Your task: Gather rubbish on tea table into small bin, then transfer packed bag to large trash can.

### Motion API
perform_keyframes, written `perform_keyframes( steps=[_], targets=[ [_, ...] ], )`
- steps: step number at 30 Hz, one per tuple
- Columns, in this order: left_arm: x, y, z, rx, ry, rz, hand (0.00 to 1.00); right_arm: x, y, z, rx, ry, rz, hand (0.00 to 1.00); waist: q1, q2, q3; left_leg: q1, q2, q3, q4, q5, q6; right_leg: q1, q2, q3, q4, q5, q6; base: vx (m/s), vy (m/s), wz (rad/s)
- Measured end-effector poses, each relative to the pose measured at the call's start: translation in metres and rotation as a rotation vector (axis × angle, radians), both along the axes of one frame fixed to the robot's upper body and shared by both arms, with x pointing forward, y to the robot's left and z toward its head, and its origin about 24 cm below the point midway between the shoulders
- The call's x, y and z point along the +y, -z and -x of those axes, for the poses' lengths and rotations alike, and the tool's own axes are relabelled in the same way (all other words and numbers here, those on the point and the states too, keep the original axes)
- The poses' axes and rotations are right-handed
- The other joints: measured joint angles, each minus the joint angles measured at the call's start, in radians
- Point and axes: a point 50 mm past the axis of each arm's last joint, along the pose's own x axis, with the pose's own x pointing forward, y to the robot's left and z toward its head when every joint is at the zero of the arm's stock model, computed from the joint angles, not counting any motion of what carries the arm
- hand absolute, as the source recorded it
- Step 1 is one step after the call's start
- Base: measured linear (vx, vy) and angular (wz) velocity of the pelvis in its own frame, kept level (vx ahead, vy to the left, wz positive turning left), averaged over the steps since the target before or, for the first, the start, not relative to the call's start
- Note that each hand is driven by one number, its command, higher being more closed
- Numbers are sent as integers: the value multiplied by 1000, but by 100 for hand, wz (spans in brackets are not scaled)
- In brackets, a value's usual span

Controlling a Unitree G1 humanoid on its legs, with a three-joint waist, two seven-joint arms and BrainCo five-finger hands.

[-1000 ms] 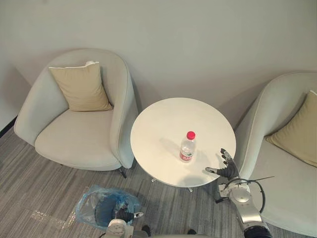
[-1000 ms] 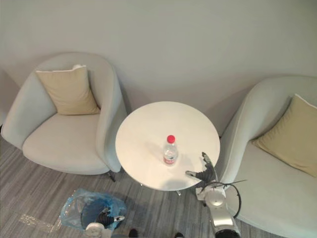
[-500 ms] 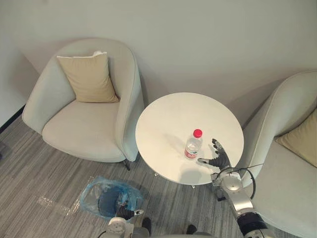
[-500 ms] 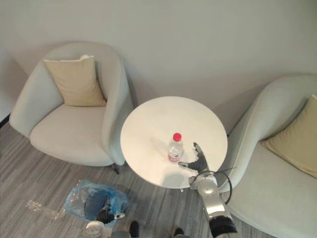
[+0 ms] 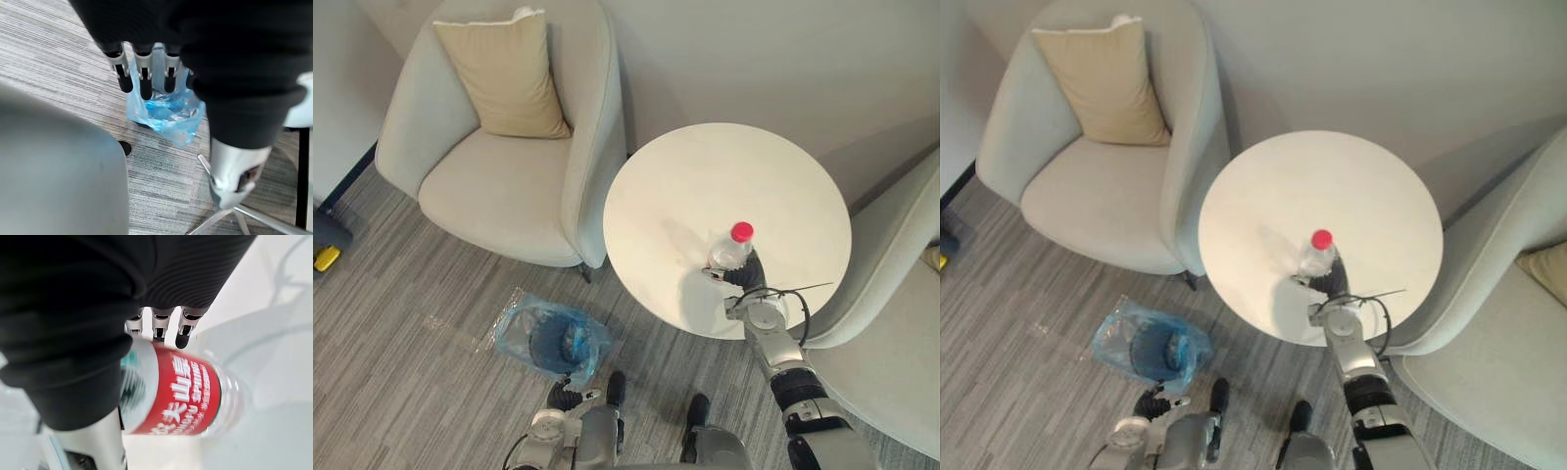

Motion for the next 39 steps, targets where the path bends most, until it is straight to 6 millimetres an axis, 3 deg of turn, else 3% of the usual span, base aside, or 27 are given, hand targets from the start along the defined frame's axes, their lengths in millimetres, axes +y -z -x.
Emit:
perform_keyframes(
  steps=[6, 11, 20, 27, 31, 39],
  targets=[
    [-3, -4, -6, -33, -13, 20, 0, -2, -11, -9, -39, 34, -15, 100, 15, 12, 26, -34, -11, -28, 18, -1, 2, -19, -9, -20, 15, -9, 6, -14, 17, 13],
    [-4, -5, -8, -38, -13, 21, 0, 0, -6, -5, -25, 39, -43, 100, 19, 11, 31, -34, -12, -37, 18, -1, 2, -15, -9, -13, 15, -9, 6, 19, 3, 7],
    [0, -2, -4, -1, -8, -14, 0, 9, 1, 34, -66, -4, -104, 100, 3, -11, 23, 40, -5, 26, -15, -6, 7, 9, -10, 69, 13, -9, 9, -7, 10, -22],
    [10, 5, 9, 64, 10, -59, 0, 18, 15, 62, -22, -55, -97, 100, -27, -64, -46, 119, 6, 101, -55, -9, 9, 33, -3, 144, 3, -6, 13, 2, 9, -32],
    [8, 8, 15, 94, 50, -68, 0, 18, 16, 74, -19, -80, -77, 100, -36, -64, -79, 143, 4, 137, -39, -27, 16, 40, -6, 179, 10, -4, 18, -5, 28, -27],
    [5, 10, 19, 106, 65, -69, 0, 23, 16, 80, -14, -113, -49, 100, -38, -52, -106, 131, -3, 92, -15, -21, 16, 59, -9, 150, 19, -8, 23, -53, -6, 15]
  ],
)
